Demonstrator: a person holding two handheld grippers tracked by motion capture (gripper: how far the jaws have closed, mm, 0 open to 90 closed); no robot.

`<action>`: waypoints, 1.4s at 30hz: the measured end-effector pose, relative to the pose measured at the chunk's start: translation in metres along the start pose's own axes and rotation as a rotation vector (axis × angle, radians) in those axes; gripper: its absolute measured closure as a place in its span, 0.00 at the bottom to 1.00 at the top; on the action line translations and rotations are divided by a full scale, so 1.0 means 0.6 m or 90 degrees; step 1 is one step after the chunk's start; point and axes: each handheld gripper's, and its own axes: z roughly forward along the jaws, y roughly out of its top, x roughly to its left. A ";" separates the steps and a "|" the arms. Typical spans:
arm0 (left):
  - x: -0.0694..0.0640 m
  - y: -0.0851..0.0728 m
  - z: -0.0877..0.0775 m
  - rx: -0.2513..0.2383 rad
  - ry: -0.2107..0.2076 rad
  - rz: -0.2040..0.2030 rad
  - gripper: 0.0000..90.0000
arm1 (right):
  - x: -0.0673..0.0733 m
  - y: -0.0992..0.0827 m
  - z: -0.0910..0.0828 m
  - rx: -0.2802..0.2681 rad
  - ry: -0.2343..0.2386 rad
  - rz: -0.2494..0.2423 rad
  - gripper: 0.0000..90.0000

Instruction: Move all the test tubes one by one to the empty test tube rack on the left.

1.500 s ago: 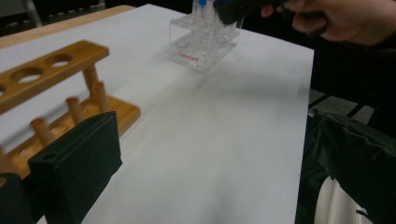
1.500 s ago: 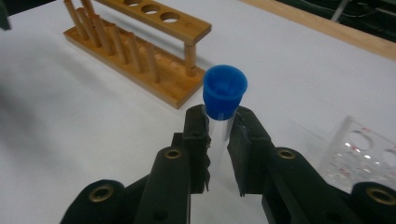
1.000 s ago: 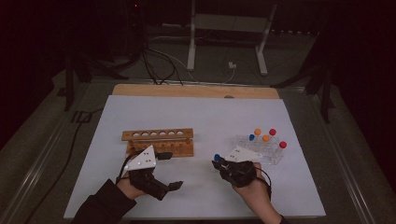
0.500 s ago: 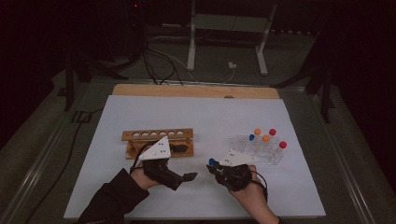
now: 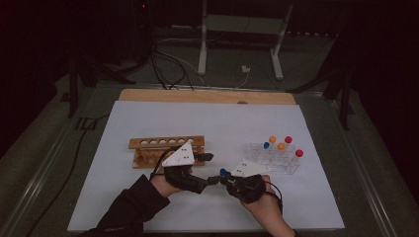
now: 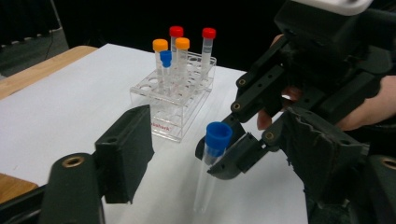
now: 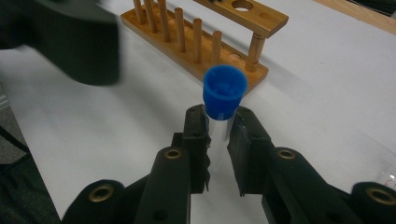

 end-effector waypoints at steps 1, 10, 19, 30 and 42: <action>0.000 0.000 0.000 0.000 0.000 0.000 0.35 | 0.000 0.000 0.000 0.000 0.001 0.000 0.85; -0.003 -0.002 0.022 0.005 -0.001 0.007 0.53 | -0.001 0.001 -0.002 0.000 0.002 0.002 0.85; -0.004 -0.005 0.032 0.019 -0.006 0.018 0.69 | 0.000 0.002 -0.004 -0.004 0.004 0.003 0.85; -0.007 -0.007 0.035 0.025 -0.002 0.037 0.85 | -0.001 0.002 -0.004 -0.004 0.004 0.007 0.85; -0.009 -0.003 0.031 0.015 0.011 0.044 0.87 | -0.003 0.002 -0.007 -0.018 0.009 0.012 0.84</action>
